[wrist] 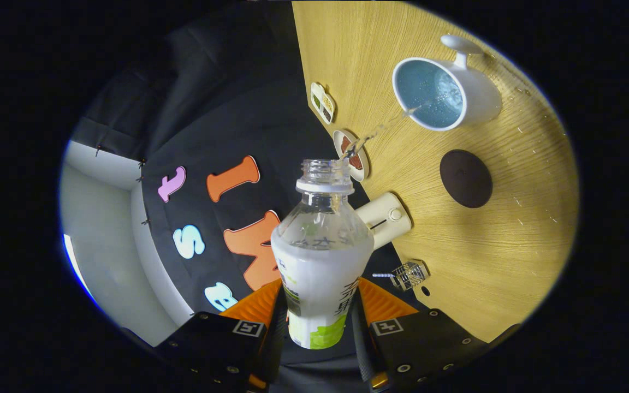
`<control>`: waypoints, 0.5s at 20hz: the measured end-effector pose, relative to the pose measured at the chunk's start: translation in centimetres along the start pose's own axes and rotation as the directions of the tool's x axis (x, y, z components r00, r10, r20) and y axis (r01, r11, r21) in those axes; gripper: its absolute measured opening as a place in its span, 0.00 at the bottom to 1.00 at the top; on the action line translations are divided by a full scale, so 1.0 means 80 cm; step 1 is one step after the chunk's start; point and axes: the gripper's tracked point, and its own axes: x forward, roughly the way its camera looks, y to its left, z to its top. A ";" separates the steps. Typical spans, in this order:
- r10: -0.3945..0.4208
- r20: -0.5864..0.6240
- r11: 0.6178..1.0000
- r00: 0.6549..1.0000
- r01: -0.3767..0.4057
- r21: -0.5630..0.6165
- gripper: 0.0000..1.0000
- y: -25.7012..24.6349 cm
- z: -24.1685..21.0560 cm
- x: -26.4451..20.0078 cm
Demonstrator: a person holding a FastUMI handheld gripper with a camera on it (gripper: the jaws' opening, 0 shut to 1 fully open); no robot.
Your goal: Take the bottle from table, then pour the juice into the cup, finally place the bottle on the coaster
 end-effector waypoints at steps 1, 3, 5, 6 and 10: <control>0.006 0.007 1.000 1.000 -0.006 0.008 0.57 0.001 0.003 0.000; 0.013 0.019 1.000 1.000 -0.013 0.020 0.57 0.003 0.007 0.000; 0.013 0.030 1.000 0.999 -0.014 0.028 0.57 0.004 0.013 -0.001; 0.018 0.034 0.999 0.999 -0.019 0.034 0.57 0.004 0.015 -0.002; 0.029 0.043 0.998 0.999 -0.031 0.058 0.57 0.009 0.021 -0.003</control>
